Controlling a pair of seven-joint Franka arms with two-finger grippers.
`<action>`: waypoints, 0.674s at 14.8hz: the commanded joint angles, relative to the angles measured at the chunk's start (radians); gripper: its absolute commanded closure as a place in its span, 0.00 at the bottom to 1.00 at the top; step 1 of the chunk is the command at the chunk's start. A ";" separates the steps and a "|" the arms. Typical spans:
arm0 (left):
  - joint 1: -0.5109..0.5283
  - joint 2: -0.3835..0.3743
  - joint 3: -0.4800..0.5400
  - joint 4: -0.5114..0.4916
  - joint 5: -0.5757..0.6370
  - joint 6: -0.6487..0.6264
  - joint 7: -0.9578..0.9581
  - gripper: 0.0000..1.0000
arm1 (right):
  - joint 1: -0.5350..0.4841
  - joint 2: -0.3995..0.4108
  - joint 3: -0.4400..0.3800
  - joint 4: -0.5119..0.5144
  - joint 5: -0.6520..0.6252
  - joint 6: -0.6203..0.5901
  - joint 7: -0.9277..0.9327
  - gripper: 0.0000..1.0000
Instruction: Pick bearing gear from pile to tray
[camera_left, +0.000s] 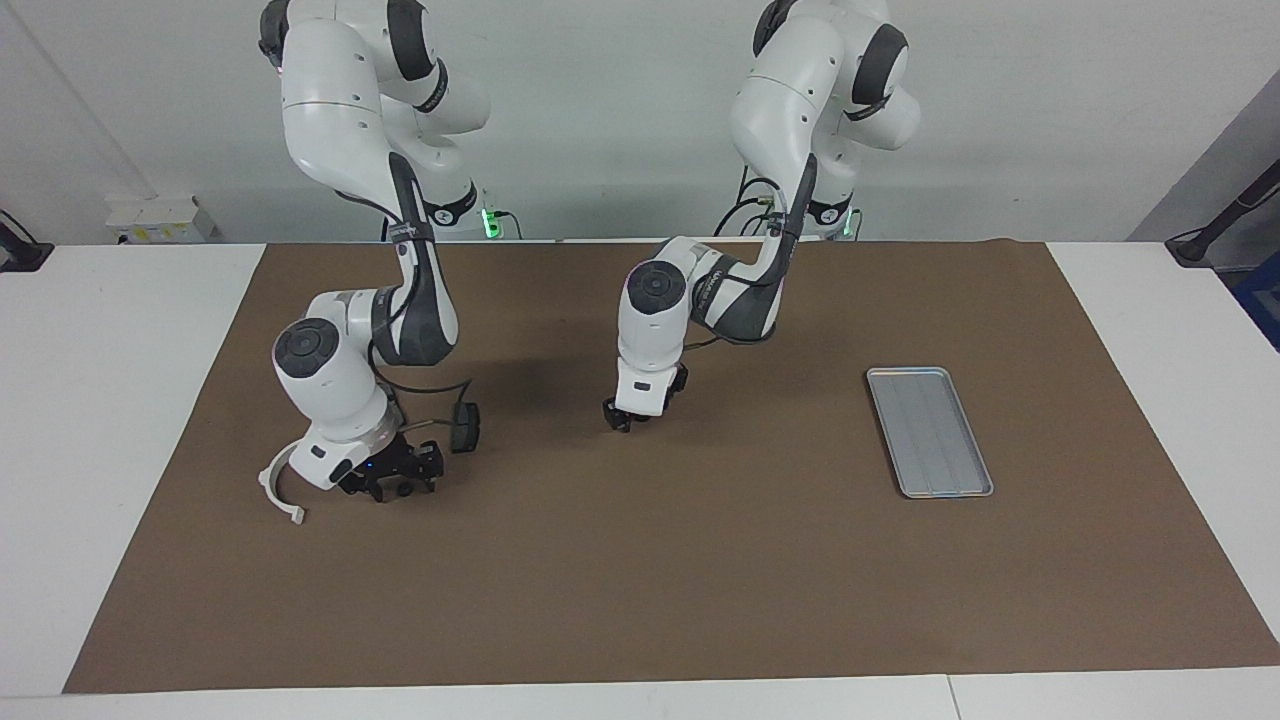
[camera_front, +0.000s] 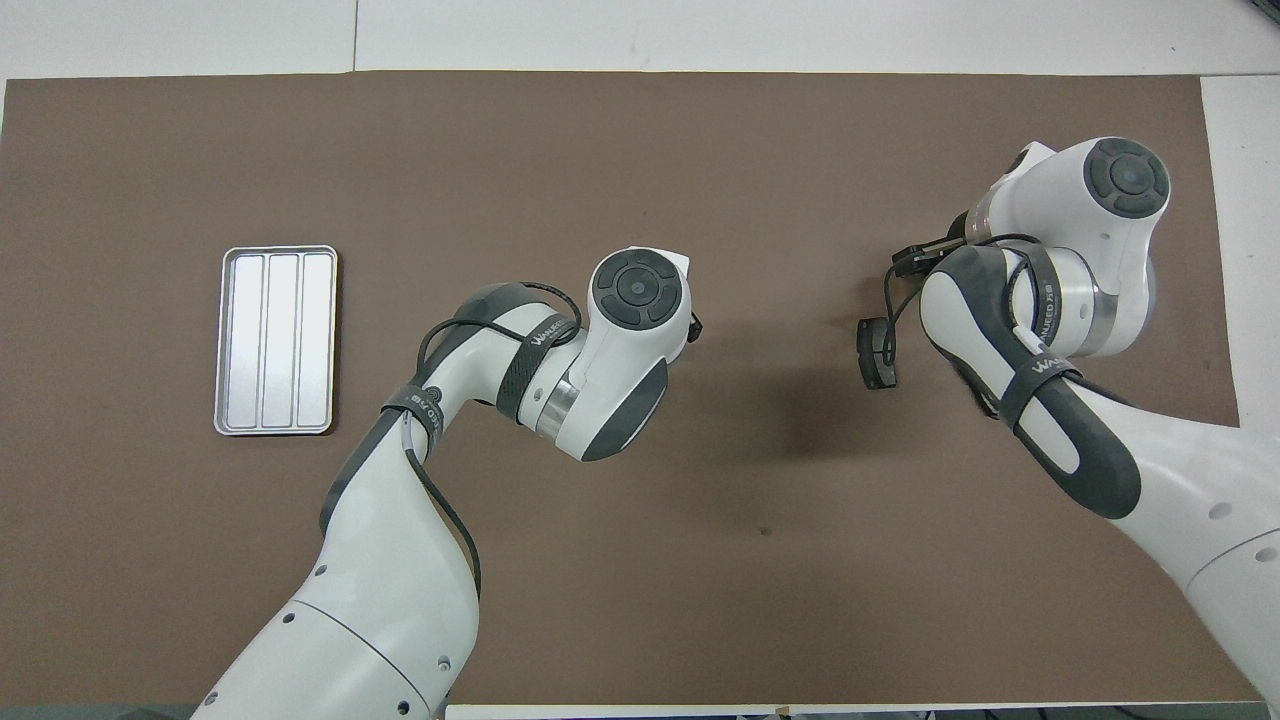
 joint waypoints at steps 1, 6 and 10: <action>-0.017 -0.014 0.017 -0.023 -0.018 0.018 -0.008 0.34 | -0.003 -0.005 0.005 -0.031 0.014 0.034 -0.021 0.63; -0.025 -0.016 0.020 -0.023 -0.017 0.003 -0.008 0.84 | -0.006 -0.003 0.005 -0.022 0.014 0.034 -0.029 1.00; -0.014 -0.020 0.023 0.004 -0.012 -0.070 -0.007 0.98 | -0.005 -0.015 0.003 0.001 0.009 0.017 -0.027 1.00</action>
